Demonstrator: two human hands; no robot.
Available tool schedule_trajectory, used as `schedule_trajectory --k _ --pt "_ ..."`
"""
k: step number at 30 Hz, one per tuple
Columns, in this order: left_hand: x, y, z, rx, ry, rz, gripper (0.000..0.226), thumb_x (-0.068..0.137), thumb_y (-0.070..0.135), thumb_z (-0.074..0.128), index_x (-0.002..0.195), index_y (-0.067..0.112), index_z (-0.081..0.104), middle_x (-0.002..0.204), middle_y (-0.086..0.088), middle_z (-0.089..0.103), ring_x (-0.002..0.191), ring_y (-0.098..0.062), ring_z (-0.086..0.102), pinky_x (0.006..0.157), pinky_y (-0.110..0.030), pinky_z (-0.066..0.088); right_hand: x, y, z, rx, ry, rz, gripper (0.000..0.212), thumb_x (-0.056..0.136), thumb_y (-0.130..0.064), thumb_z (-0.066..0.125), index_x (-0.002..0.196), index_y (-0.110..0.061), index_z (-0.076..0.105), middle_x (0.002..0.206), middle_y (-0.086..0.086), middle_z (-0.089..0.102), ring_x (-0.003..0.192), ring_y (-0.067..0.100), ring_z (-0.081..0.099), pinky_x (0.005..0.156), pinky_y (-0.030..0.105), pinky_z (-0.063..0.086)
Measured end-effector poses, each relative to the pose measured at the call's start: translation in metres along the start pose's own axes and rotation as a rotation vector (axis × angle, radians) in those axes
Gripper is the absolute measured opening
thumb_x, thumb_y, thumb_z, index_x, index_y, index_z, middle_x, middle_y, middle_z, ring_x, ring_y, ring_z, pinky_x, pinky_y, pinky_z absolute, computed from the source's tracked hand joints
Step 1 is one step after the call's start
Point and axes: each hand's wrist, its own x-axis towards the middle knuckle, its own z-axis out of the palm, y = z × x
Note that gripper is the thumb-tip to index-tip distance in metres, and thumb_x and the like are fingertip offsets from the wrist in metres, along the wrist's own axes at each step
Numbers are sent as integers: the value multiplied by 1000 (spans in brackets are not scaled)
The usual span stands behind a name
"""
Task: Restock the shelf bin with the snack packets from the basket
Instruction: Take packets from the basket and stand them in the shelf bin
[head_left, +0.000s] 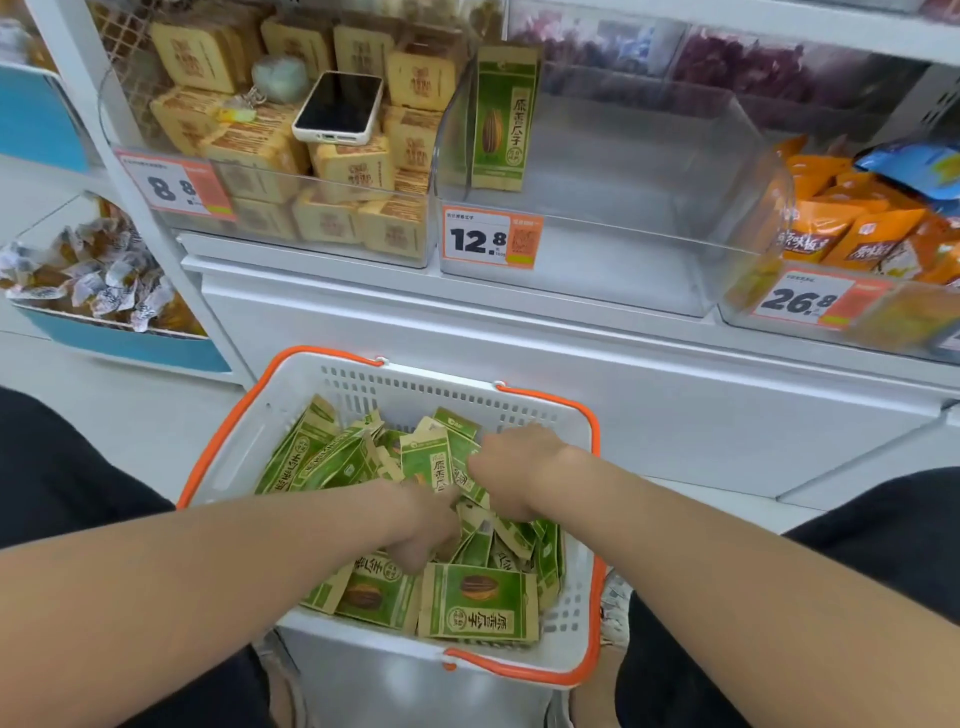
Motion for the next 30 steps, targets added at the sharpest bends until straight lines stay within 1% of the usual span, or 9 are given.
schedule_trajectory --k 3,6,12,15,17,19,22,26,30 --pt "4 10 3 -91 -7 72 31 100 31 55 97 3 70 122 -18 54 105 -29 55 86 -46 54 1 -4 2 3 -42 1 13 96 -11 60 106 -14 66 94 3 58 63 17 49 47 31 35" --pt "8 15 3 -245 54 91 40 105 40 59 87 5 64 76 -4 52 66 -23 47 65 -37 41 5 -5 0 25 -71 26 13 97 -12 61 109 -14 64 100 4 60 69 19 55 50 33 39" --pt "0 2 -13 -543 150 75 7 101 9 55 107 8 59 113 -12 66 91 -24 57 72 -33 45 3 -2 -4 67 -240 50 35 99 -10 62 134 -12 58 104 5 54 86 25 54 74 37 47" --pt "-7 -22 -23 -739 319 59 16 99 2 56 109 14 58 111 -5 67 97 -22 63 70 -27 48 2 8 -5 91 -328 87 41 97 -14 68 137 -14 58 106 6 55 84 24 52 78 37 48" --pt "-10 -36 -30 -851 425 41 11 105 14 60 115 18 58 103 -5 69 82 -15 64 63 -23 47 -1 15 -7 105 -357 91 48 96 -23 73 141 -15 57 123 7 59 99 26 56 81 38 48" --pt "-13 -47 -37 -1010 541 35 9 107 20 60 116 19 61 98 -13 73 65 -12 61 56 -23 49 -4 23 -10 145 -358 73 49 98 -27 70 143 -17 55 118 2 61 106 28 58 85 38 49" --pt "-18 -55 -45 -1245 759 -2 8 108 19 59 112 17 65 78 -6 68 45 -1 53 45 -19 42 0 36 -12 272 -215 96 13 98 -30 67 106 -21 61 108 0 60 93 25 59 94 41 57" --pt "-14 -60 -47 -1423 1011 -220 17 109 14 53 101 19 67 78 -7 65 57 -14 56 50 -24 41 8 51 -15 546 -10 198 77 74 -62 85 123 -12 54 122 5 63 100 26 65 92 44 58" --pt "-18 -65 -49 -1317 1008 -315 27 106 11 47 99 27 68 102 -7 70 82 -21 66 67 -33 54 11 55 -19 578 157 226 78 64 -62 85 117 -20 47 104 2 59 96 26 64 82 44 59"
